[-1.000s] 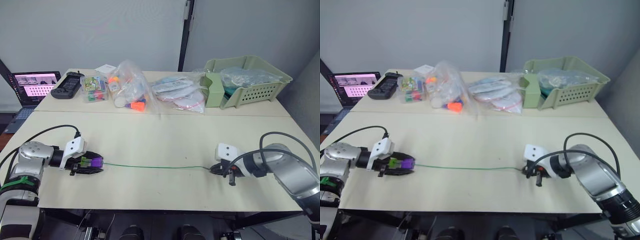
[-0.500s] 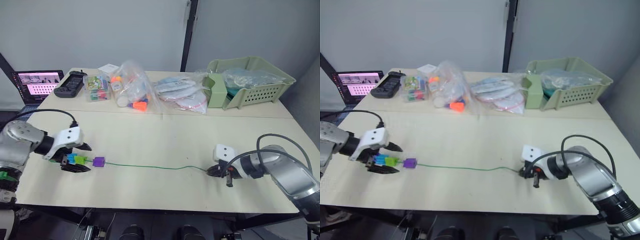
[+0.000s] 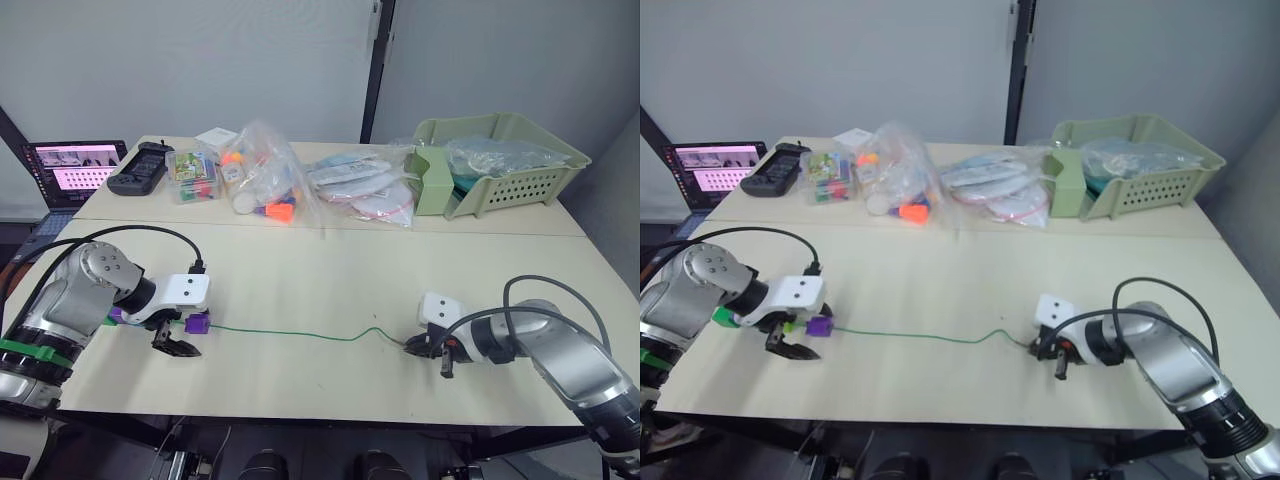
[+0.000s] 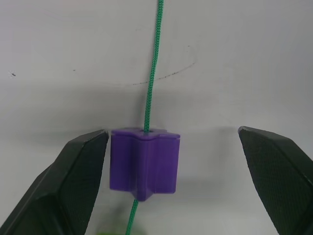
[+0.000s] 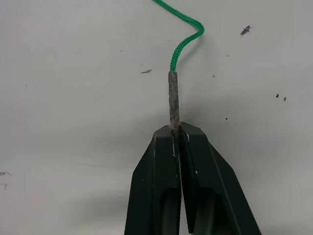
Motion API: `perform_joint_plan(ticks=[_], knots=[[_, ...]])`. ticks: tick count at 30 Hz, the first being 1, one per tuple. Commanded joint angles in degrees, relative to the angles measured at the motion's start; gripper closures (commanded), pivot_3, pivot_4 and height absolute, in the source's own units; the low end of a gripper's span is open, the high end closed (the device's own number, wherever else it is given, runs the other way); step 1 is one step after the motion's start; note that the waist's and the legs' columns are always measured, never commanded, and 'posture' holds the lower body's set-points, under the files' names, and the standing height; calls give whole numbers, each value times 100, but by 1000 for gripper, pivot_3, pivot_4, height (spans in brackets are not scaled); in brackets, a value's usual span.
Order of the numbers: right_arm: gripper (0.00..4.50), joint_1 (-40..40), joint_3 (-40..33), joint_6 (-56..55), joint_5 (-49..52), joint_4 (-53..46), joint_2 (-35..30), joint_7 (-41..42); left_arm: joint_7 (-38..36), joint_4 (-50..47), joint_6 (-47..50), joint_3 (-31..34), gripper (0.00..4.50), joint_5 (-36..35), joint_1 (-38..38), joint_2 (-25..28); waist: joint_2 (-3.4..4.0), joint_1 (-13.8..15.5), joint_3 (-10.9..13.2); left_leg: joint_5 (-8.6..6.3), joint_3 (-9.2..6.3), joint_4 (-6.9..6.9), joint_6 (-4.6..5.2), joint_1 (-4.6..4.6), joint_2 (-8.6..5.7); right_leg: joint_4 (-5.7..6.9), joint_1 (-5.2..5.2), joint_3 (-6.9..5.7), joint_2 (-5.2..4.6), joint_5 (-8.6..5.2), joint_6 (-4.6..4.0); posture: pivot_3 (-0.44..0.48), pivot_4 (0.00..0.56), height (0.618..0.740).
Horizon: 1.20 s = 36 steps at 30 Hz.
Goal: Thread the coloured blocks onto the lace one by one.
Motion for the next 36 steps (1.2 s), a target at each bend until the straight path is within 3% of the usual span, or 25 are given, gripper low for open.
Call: perform_joint_plan(ticks=[1, 3, 13, 24, 30, 36], knots=[[4500, 60, -193, 92, 113, -211, -27, -66, -32, 90, -228, -67, 15, 183, -134, 2, 0, -3, 0, 0, 0, 0, 0, 0, -1, 0, 1, 0, -1, 0, 0, 0, 150, 733], [4500, 80, -206, 111, 130, -239, -37, -89, -54, 138, -306, -104, 15, 242, -151, -5, 0, -3, 0, 0, 1, 0, 0, 0, -1, -1, 1, 1, -2, 0, 0, 0, 150, 733], [4500, 132, -233, 99, 205, -304, -95, -139, -26, 311, -498, -173, 3083, 430, -252, -177, 0, -1, 0, 0, 0, 0, 0, 0, -1, 0, 1, 1, -1, 0, 0, 0, 150, 733], [4500, 63, -247, -187, 67, -49, -378, 13, -276, 815, -820, 43, 3119, 382, -320, 265, 0, -21, 0, 0, 0, -1, 0, 1, 0, 2, -2, 1, 0, 0, 0, 0, 150, 733], [4500, 8, -453, -1014, -267, 932, -1093, 326, -177, 1074, -955, 86, 3119, 368, -319, 315, 0, 34, 0, 0, 3, 2, 0, 0, -3, -2, 2, 0, -5, 0, 0, 0, 150, 733], [4500, -179, -621, -1914, -455, 1827, -1336, 589, -200, 1063, -948, 111, 3119, 340, -199, 378, 0, -4, 0, 0, 7, 1, 0, 1, 1, -2, -1, 1, -2, 0, 0, 0, 150, 733]])
